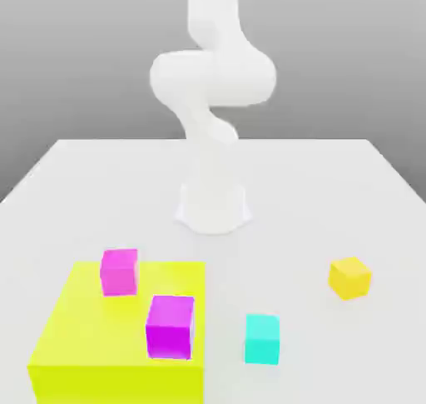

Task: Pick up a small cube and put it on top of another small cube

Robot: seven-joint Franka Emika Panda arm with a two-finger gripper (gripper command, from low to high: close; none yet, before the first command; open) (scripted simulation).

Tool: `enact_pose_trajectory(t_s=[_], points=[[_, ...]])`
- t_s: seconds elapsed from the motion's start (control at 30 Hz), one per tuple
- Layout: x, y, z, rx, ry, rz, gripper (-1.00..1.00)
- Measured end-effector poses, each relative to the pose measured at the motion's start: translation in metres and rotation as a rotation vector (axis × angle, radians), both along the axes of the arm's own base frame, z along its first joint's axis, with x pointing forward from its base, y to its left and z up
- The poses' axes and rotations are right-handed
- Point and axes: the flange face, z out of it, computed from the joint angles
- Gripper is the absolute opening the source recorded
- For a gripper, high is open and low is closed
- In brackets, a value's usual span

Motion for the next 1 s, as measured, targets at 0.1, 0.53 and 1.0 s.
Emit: enact_pose_trajectory(t_s=[0.1,0.53,1.0], points=[[0.026,0.041,-0.065,-0.094,0.087,0.207,0.00],[-0.022,0.200,-0.339,-0.471,0.362,1.117,0.00],[-0.124,0.227,-0.525,-0.665,0.477,1.649,0.00]])
